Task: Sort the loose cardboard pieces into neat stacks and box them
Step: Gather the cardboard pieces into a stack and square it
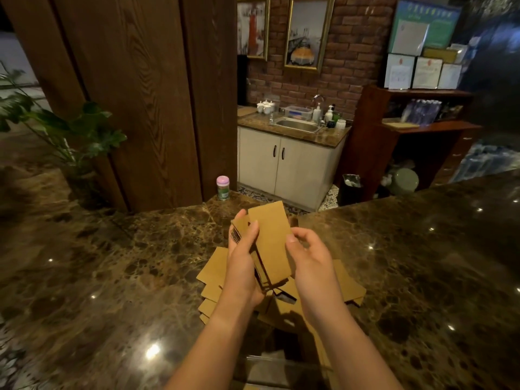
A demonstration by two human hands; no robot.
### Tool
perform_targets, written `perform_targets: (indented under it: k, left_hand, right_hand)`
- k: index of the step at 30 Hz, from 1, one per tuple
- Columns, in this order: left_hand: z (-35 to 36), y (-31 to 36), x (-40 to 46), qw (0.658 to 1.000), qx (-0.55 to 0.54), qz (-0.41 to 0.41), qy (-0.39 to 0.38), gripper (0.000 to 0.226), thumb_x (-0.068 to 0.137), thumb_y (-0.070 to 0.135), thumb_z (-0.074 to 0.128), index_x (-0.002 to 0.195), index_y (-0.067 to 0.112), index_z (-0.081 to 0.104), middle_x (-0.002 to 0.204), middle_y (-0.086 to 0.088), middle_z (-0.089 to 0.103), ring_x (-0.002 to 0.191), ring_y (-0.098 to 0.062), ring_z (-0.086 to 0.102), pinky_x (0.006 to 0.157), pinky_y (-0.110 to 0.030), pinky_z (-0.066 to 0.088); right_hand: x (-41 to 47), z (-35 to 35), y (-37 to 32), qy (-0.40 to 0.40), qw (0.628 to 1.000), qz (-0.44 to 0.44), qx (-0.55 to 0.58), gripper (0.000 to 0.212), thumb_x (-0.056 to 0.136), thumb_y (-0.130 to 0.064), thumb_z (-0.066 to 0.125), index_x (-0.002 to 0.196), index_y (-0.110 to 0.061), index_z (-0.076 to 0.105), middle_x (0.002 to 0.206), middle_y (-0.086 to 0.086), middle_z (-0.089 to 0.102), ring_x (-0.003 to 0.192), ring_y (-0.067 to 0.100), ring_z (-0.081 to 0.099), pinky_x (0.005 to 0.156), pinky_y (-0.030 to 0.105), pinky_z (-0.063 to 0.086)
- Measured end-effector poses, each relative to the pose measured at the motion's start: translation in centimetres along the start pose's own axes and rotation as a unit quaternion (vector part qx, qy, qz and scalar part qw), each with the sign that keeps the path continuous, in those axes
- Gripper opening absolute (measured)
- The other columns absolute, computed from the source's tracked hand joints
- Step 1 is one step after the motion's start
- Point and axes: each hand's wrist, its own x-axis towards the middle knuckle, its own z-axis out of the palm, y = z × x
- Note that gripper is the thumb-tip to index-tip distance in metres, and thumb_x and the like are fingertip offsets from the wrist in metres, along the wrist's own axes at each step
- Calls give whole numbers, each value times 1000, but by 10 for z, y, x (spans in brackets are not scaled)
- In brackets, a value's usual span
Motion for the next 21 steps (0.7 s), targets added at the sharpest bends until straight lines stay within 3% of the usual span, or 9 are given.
perform_targets:
  k: [3,8,11,15,18,21]
  left_hand:
    - [-7,3,3,999,-29,-1,-31,34,88,35,64,122,43,64,118,-9,73,101,-28,72,70,-41,58]
    - [1,9,0,994,-84,-9,-67,48,85,51,60,131,35,59,109,-12,72,90,-28,71,73,-47,58]
    - [3,10,0,992,-87,-11,-86,49,84,60,56,126,37,62,106,-10,72,81,-23,70,70,-49,59]
    - [3,10,1,992,-72,-17,-97,52,81,67,54,125,39,62,110,-9,73,87,-25,70,75,-51,58]
    - [5,12,1,996,-42,-7,-75,52,83,64,52,126,36,61,111,-12,72,93,-28,71,74,-47,59]
    - [8,9,0,998,-5,-4,-58,58,80,62,51,131,34,56,116,-16,70,101,-32,70,75,-45,59]
  right_hand:
    - [2,-6,-3,21,1000,-4,-4,13,104,-28,48,105,-31,62,87,-18,75,76,5,73,58,22,57]
    - [5,-12,-7,87,996,-26,14,16,104,-27,48,105,-35,61,91,-14,77,82,11,75,68,37,61]
    - [6,-14,-11,108,989,16,98,21,105,-26,46,103,-34,65,92,-3,79,87,23,76,73,46,63]
    - [6,-16,-14,106,990,7,96,25,105,-24,44,102,-34,67,88,-10,78,84,14,75,63,31,61]
    - [3,-17,-10,131,985,-99,-49,26,105,-29,43,115,-37,65,93,-15,76,81,3,72,60,22,57]
    - [-8,-9,-4,75,923,-244,-287,37,103,-35,38,135,-34,57,79,-18,71,64,-1,63,51,20,51]
